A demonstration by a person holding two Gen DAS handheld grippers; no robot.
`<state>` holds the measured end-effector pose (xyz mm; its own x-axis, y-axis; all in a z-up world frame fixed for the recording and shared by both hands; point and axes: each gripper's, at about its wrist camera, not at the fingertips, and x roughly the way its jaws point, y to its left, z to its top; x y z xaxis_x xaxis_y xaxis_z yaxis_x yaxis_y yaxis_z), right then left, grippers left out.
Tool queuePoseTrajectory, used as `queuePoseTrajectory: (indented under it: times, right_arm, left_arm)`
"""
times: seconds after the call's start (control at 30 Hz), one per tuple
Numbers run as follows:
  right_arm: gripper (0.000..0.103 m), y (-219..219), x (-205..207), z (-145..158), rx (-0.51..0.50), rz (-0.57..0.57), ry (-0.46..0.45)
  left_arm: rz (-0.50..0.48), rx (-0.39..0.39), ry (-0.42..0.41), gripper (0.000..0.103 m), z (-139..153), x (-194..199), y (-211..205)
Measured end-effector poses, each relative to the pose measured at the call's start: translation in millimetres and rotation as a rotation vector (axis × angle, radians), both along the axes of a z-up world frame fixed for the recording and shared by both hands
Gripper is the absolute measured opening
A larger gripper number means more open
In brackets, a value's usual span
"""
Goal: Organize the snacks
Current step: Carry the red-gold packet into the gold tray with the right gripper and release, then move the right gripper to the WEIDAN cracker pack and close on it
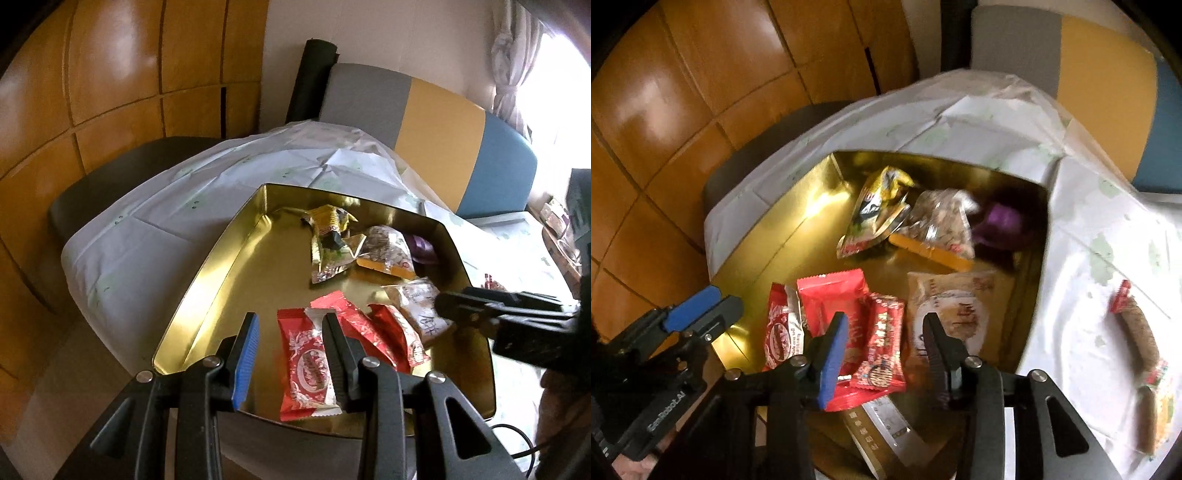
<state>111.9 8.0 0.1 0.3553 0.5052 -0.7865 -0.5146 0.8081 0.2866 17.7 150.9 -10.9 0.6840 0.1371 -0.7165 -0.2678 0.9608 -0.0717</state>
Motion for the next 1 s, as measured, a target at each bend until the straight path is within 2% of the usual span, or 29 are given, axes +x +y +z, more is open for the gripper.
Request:
queuePoseTrajectory:
  times: [0.23,0.37,0.43,0.7,0.83,1.0]
  right_arm:
    - [0.063,-52.8,-7.7,18.4,0.016,-0.081,-0.056]
    - [0.071,-105.8,-12.3,20.3,0.003,-0.148,-0.069]
    - [0.077,-135.1,-13.9,15.6,-0.013,-0.185,-0.057]
    - [0.082,-260.1,-4.8,-20.9,-0.159,-0.374,0.038]
    - [0.083,-283.6,11.8,-41.5,-0.192,-0.392,0.098]
    - [0.083,-274.1,33.3,-61.8,-0.253,-0.334,0.115]
  left_arm:
    - [-0.038,0.012,-0.009,0.035,6.0,-0.6,-14.8]
    - [-0.074,0.016,-0.021,0.035,11.1,-0.8,-25.1]
    - [-0.089,0.020,-0.024,0.035,12.3,0.0,-30.7]
    - [-0.187,0.027,-0.016,0.035,15.7,6.9,-63.7]
    - [-0.261,0.037,-0.020,0.035,20.3,8.2,-85.8]
    - [-0.355,0.054,-0.011,0.035,23.2,9.5,-116.0]
